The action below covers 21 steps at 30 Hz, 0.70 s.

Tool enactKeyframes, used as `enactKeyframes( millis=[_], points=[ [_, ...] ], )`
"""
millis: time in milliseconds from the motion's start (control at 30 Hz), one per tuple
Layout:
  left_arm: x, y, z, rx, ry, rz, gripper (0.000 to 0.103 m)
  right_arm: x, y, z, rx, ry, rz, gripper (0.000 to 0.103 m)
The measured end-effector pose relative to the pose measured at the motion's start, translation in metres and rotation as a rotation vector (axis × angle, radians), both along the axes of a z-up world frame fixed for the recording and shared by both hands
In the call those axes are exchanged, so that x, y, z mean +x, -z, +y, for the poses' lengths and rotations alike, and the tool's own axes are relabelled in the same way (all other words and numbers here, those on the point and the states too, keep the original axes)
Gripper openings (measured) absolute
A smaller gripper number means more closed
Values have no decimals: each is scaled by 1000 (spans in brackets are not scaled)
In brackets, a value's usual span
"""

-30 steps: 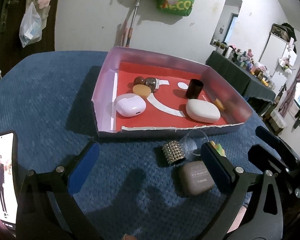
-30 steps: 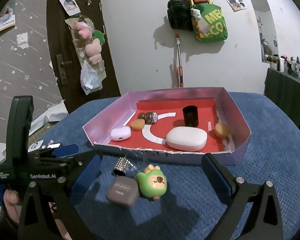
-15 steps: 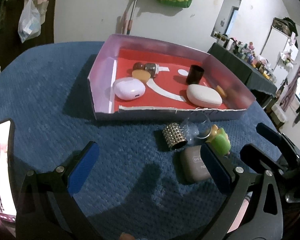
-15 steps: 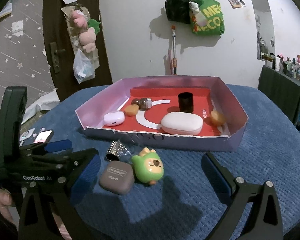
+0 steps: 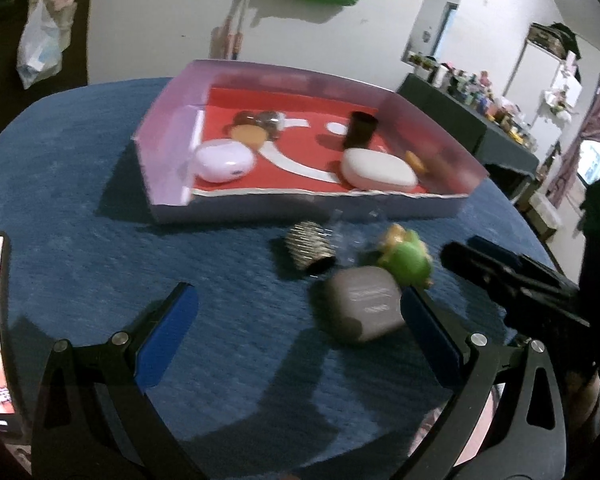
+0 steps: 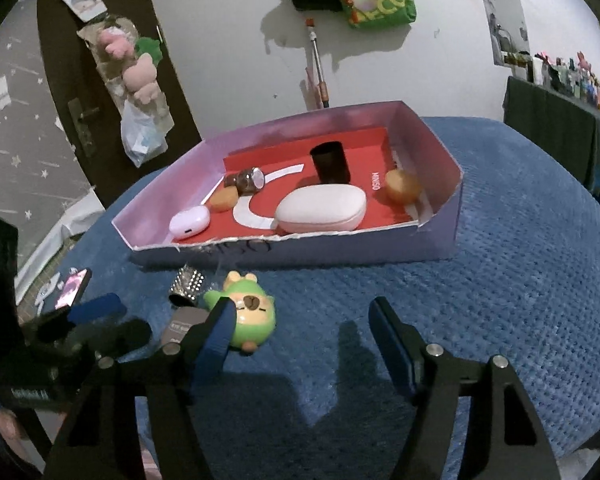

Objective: Organize rigid objects
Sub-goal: 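Move the right tool to the green frog figure while the left tool approaches the brown eyeshadow case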

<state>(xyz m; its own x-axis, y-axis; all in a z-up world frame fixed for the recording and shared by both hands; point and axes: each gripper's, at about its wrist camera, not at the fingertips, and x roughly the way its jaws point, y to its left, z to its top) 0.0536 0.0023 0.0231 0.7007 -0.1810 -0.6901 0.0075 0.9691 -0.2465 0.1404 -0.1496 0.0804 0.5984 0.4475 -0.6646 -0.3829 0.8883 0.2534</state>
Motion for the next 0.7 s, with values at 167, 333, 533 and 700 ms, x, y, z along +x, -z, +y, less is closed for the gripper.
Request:
enactKeyframes(
  millis=[167,333,533,700],
  points=[
    [5,9,-23,27,50,24,103,-1,-5,-2,8,-10,-10,72],
    [11,19,-33,79,26,35,103,0,-5,-1,7,-15,-2,72],
    [9,19,-23,93,-27,28,103,0,-2,11,-6,-50,6,71],
    [5,20,-11,84,-55,22,103,3,4,28,-8,-92,26,67]
  ],
)
